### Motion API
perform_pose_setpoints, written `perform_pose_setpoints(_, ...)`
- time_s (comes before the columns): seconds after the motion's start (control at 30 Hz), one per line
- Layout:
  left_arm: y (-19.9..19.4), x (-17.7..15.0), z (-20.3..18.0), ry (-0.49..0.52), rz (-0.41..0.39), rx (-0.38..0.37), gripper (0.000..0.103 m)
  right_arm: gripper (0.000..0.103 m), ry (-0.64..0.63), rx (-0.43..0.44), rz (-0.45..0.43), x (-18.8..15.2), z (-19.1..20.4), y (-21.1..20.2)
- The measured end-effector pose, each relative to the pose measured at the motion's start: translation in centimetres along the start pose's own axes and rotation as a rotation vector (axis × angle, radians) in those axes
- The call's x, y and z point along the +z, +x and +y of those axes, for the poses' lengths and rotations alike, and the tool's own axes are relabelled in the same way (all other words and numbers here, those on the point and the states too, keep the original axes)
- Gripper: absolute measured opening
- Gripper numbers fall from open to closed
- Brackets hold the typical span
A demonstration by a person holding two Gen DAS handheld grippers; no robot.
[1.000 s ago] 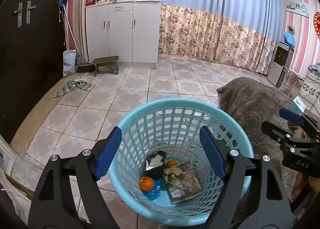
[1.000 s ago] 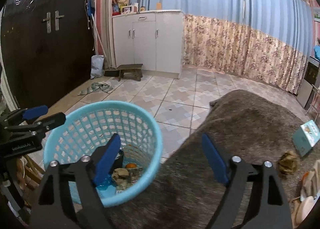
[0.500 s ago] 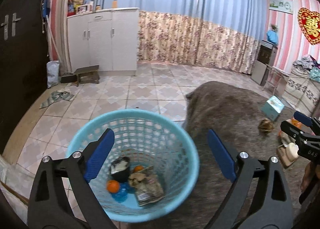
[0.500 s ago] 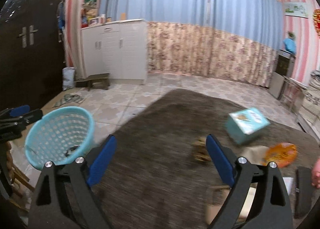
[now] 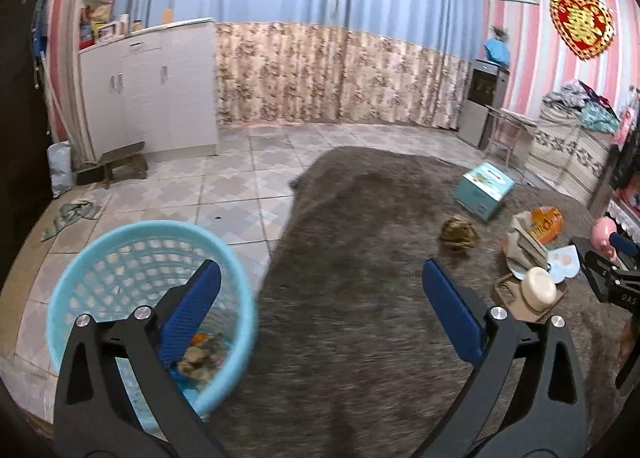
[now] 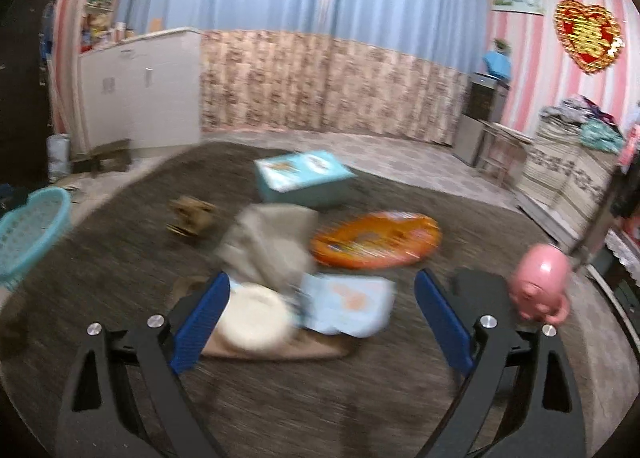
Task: Collect trash
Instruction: 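Move both tools back over the rug toward the remaining items, then close the left tool on the brown crumpled cloth on the rug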
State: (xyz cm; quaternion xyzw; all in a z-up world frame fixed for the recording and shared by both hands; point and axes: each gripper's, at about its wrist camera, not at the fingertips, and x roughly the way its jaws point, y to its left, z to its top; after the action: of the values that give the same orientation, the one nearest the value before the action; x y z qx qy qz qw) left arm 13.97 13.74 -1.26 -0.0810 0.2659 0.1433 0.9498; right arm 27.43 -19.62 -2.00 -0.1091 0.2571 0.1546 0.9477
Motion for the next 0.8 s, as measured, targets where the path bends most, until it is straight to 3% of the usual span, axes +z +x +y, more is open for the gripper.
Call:
perform_pose_setpoints(0.2,2.0,-0.3,-4.1,0.017,0.037,-0.07,0.097,0.092,0.058,-0.084,0.052,-2.4,-5.8,0.5)
perform_pose_setpoints(0.47,4.5,-0.5,-9.1,0.028,0.081,-0.148,0.097,0.092,0.113,-0.107,0.077,-4.3,-8.3,1.1)
perform_pose_setpoints(0.8,11.2,1.2,-13.5,0.124,0.127,-0.135,0.097,0.092,0.182,-0.096,0.073,-5.4,-10.0,1.6)
